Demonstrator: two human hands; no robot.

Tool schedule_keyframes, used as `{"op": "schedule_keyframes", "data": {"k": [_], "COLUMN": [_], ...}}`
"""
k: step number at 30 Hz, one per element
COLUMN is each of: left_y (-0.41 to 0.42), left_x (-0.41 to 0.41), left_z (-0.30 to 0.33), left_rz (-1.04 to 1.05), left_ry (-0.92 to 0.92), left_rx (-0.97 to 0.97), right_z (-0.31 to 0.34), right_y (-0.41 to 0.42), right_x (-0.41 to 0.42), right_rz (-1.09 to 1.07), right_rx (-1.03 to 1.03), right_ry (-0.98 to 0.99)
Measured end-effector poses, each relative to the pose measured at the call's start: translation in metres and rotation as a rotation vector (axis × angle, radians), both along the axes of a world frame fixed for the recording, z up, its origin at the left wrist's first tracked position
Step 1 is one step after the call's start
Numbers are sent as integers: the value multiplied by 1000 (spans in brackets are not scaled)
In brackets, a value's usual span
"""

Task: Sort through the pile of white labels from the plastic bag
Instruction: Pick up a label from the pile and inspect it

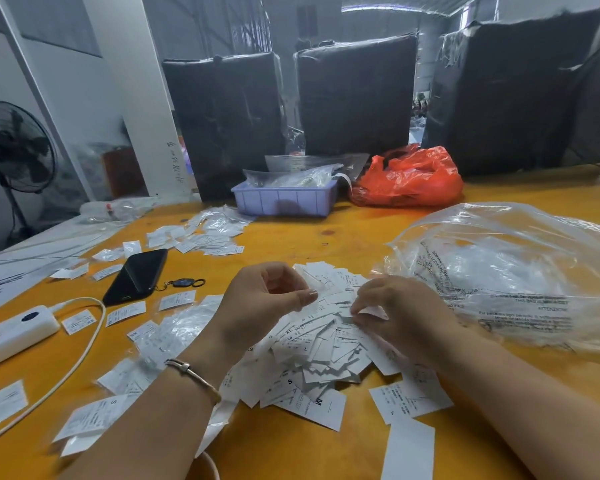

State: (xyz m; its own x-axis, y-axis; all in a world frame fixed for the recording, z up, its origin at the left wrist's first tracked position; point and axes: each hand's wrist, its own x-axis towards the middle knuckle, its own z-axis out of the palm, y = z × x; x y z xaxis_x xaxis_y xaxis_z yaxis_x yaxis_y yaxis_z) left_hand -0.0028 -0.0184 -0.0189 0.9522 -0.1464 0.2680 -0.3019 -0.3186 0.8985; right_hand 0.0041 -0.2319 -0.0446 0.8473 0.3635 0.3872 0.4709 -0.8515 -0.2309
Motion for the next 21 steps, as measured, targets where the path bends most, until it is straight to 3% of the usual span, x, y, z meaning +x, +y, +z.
{"op": "schedule_keyframes", "data": {"k": [5, 8, 14, 18, 21], "left_y": [-1, -1, 0, -2, -3], "left_x": [0, 0, 0, -1, -3], "left_z": [-3, -3, -1, 0, 1], "left_rz": [-21, -22, -17, -12, -25], "left_ry": [15, 28, 33, 34, 27], "left_rx": [8, 13, 59, 42, 33], "right_z": [-3, -1, 14, 18, 20], "right_y": [4, 4, 1, 0, 2], "right_x": [3, 1, -5, -7, -10], "right_rz": [21, 22, 65, 146, 174], "right_rx": [10, 281, 1070, 1242, 1205], "right_ry": [-101, -122, 323, 460, 430]}}
